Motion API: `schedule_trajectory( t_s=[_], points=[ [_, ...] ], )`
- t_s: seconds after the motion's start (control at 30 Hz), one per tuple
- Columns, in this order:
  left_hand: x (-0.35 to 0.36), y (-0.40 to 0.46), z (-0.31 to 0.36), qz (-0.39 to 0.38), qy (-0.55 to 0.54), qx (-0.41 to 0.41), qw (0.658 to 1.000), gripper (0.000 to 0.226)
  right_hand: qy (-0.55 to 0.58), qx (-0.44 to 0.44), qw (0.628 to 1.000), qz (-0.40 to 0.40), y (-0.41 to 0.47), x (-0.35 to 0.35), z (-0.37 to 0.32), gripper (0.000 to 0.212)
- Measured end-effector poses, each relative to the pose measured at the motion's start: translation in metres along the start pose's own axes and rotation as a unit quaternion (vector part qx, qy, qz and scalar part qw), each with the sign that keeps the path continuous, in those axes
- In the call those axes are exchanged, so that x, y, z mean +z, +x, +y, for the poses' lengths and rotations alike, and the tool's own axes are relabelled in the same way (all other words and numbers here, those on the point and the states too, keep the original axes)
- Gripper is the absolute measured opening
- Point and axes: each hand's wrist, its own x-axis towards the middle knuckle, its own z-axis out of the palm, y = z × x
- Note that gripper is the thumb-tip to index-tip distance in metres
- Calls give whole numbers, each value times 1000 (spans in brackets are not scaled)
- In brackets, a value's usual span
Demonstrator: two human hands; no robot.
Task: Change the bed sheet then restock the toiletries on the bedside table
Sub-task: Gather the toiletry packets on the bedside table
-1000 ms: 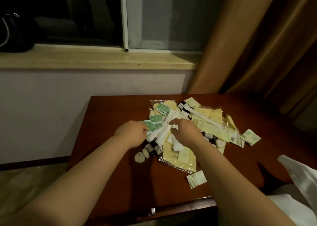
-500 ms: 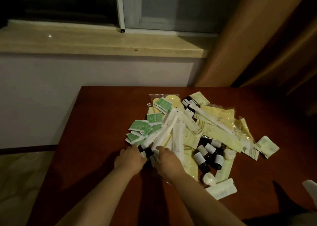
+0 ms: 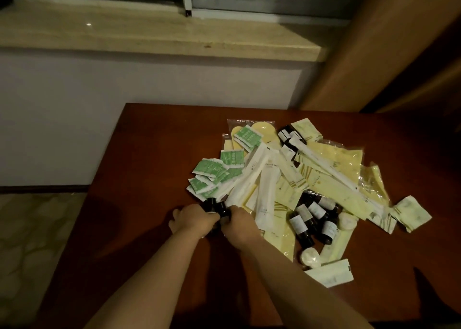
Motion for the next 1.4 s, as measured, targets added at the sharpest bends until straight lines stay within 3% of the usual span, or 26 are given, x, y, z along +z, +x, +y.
schedule_trajectory(
  t_s=[0.07, 0.13, 0.27, 0.37, 0.53, 0.73, 0.9, 1.2, 1.4],
  points=[
    [-1, -7, -3, 30, -64, 54, 996, 22, 109, 8, 994, 2, -3, -4, 2, 21],
    [-2, -15, -7, 15, -208, 109, 972, 15, 186, 2, 982, 14, -8, -8, 3, 23],
    [-5, -33, -7, -93, -401, 147, 899, 18, 311, -9, 950, 33, -21, -16, 8, 21],
    [-1, -42, 0, -167, -463, 153, 857, 30, 331, -30, 941, 56, -29, -25, 15, 25],
    [11, -54, 25, -203, -424, 201, 860, 45, 237, -55, 962, 124, -43, -43, 34, 36],
    [28, -65, 52, -181, -390, 226, 874, 27, 182, -53, 971, 148, -58, -62, 58, 36],
    [37, -69, 64, -199, -348, 231, 887, 21, 221, -11, 960, 174, -60, -70, 66, 29],
    [18, -83, 88, -177, -329, 281, 884, 29, 250, -32, 940, 229, -67, -91, 57, 19],
    [10, -102, 83, -212, -257, 390, 859, 20, 284, 11, 891, 355, -123, -81, 41, 29]
  ],
)
